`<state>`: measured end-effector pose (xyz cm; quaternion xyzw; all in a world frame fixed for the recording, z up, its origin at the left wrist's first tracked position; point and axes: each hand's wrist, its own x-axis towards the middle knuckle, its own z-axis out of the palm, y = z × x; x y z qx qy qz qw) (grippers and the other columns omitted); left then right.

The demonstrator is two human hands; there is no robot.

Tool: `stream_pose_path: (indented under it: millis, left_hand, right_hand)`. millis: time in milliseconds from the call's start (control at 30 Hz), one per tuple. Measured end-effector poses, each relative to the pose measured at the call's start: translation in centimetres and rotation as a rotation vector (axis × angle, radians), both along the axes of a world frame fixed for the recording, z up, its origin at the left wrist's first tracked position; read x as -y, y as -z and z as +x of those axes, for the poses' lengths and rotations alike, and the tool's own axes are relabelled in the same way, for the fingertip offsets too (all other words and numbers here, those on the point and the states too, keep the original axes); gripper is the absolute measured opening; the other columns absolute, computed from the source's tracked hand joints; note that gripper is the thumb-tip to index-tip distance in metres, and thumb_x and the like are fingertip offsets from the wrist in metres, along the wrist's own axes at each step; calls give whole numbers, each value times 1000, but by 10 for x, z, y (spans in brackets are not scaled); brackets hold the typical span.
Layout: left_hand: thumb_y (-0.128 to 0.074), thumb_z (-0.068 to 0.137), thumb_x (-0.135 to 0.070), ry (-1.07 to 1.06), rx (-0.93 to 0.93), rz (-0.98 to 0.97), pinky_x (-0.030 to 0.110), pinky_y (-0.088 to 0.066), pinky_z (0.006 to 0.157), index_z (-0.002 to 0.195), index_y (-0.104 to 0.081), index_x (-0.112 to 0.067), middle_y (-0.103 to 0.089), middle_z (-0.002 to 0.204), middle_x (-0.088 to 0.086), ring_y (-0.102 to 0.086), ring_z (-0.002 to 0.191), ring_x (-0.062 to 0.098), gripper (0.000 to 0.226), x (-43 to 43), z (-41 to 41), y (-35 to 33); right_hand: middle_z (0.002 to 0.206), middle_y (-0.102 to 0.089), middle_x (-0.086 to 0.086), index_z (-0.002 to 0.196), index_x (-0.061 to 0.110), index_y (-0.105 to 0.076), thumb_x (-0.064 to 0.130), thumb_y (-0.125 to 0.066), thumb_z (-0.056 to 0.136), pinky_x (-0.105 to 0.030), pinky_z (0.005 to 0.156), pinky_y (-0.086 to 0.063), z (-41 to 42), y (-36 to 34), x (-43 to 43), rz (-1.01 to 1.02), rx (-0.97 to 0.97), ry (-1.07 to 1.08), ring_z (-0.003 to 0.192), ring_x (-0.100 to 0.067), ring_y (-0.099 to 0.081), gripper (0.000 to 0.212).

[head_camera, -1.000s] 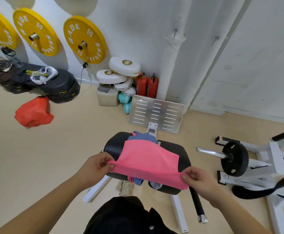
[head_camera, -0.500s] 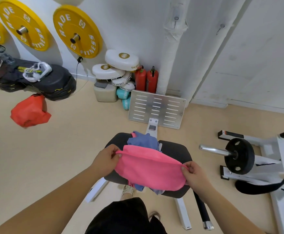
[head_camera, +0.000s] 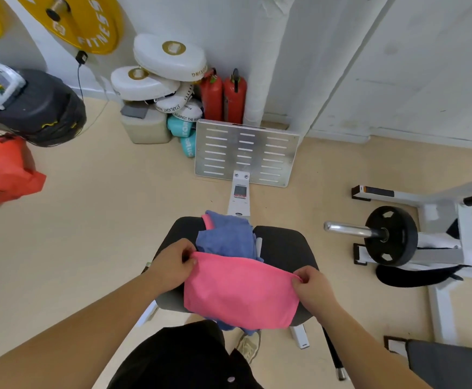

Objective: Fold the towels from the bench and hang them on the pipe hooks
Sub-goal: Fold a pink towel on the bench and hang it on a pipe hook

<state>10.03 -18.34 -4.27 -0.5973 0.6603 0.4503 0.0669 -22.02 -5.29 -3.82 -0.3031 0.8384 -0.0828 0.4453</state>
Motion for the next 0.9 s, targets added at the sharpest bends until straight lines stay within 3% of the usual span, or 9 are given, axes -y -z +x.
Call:
stream_pose_path:
  millis: [167, 200, 267, 367, 467, 533, 633, 767, 900]
  left_hand:
    - [-69, 75, -28, 115, 0, 85, 25, -49, 83, 120, -54, -36, -56, 111, -15, -62, 87, 8, 48, 1, 0, -1]
    - [-70, 75, -31, 126, 15, 76, 24, -49, 80, 115, -56, -35, -57, 108, -13, -62, 85, 8, 43, 0, 0, 0]
    - [-71, 74, -34, 135, 64, 46, 28, -49, 73, 96, -62, -24, -61, 95, -6, -60, 81, 11, 25, -2, 0, 0]
    - [-72, 74, -32, 44, 65, 33, 29, -42, 62, 75, -60, -13, -57, 79, -1, -52, 69, 15, 23, -10, -2, -7]
    - [-67, 79, -20, -158, -43, 61, 30, -37, 63, 70, -53, -15, -51, 71, -3, -44, 66, 15, 17, -24, -1, -23]
    - [-62, 83, -18, -266, -103, 70, 31, -38, 65, 78, -56, -12, -53, 74, 1, -46, 71, 17, 11, -34, 5, -36]
    - [-66, 86, -28, -385, -194, 21, 34, -44, 69, 94, -60, -9, -66, 88, 12, -56, 78, 23, 21, -50, 16, -57]
    - [-62, 85, -44, -463, -254, -140, 34, -47, 70, 96, -57, -13, -68, 94, 13, -62, 81, 25, 33, -65, 25, -82]
    - [-63, 97, -31, -550, -219, -237, 33, -46, 68, 96, -57, -12, -67, 94, 11, -64, 86, 29, 20, -61, 39, -91]
  right_hand:
    - [125, -61, -8, 137, 20, -57, 20, -54, 97, -31, 91, -48, 3, 10, -1, 34, -71, -143, 102, -22, -61, 40]
    - [125, -58, -7, 132, 23, -60, 20, -52, 98, -30, 91, -47, 3, 10, -2, 35, -79, -181, 98, -19, -59, 35]
    - [113, -58, -4, 103, 28, -63, 19, -54, 95, -30, 83, -52, 4, 8, -4, 30, -98, -209, 86, -12, -57, 15]
    - [93, -58, -2, 78, 23, -56, 17, -58, 87, -29, 66, -50, 5, -1, -11, 8, -83, -138, 75, -13, -55, 11]
    - [84, -58, -3, 84, 12, -58, 16, -58, 91, -29, 65, -42, 7, -18, -22, -71, 57, 9, 76, -18, -51, 8]
    - [89, -59, -6, 89, 10, -60, 17, -55, 94, -31, 69, -41, 7, -30, -31, -122, 174, 113, 82, -20, -52, 10]
    - [98, -59, -8, 96, 13, -59, 24, -53, 95, -37, 75, -47, 11, -46, -42, -185, 255, 190, 89, -23, -55, 12]
    - [107, -60, -7, 106, 20, -53, 23, -49, 102, -40, 74, -60, 32, -63, -47, -261, 302, 172, 96, -25, -62, 5]
    - [108, -62, -8, 110, 21, -53, 22, -53, 103, -44, 71, -63, 66, -72, -34, -315, 330, 184, 94, -24, -65, 7]
